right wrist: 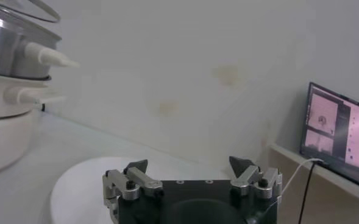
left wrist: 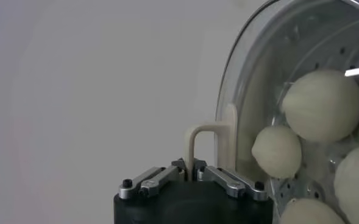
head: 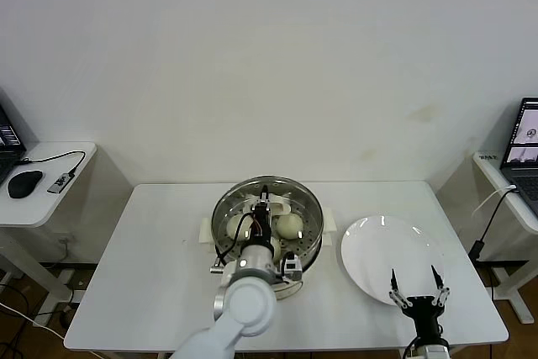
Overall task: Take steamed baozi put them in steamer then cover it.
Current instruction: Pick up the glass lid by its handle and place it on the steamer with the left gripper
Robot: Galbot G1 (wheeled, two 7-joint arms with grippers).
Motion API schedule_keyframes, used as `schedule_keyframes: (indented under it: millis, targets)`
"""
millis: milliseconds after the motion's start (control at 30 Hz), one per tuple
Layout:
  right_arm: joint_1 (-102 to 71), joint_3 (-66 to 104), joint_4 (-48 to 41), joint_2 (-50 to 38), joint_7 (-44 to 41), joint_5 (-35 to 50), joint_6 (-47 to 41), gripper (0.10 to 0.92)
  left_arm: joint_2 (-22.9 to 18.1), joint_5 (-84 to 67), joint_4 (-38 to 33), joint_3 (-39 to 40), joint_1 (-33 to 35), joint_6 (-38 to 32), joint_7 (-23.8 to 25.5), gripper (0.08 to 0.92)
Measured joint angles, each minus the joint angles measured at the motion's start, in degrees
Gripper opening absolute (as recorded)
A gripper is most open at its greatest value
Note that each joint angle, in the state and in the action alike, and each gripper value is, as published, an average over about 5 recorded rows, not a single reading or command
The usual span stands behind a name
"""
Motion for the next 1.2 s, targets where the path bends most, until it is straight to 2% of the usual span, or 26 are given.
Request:
schedule_keyframes:
  millis: [1200]
  targets:
    - [0.1,-1.1,-0.6,-0.3,-0.3,0.6,0.0,0.823,-2.2,2.4,3.7,-0.6,0.5,-1.4,-1.2,0.138]
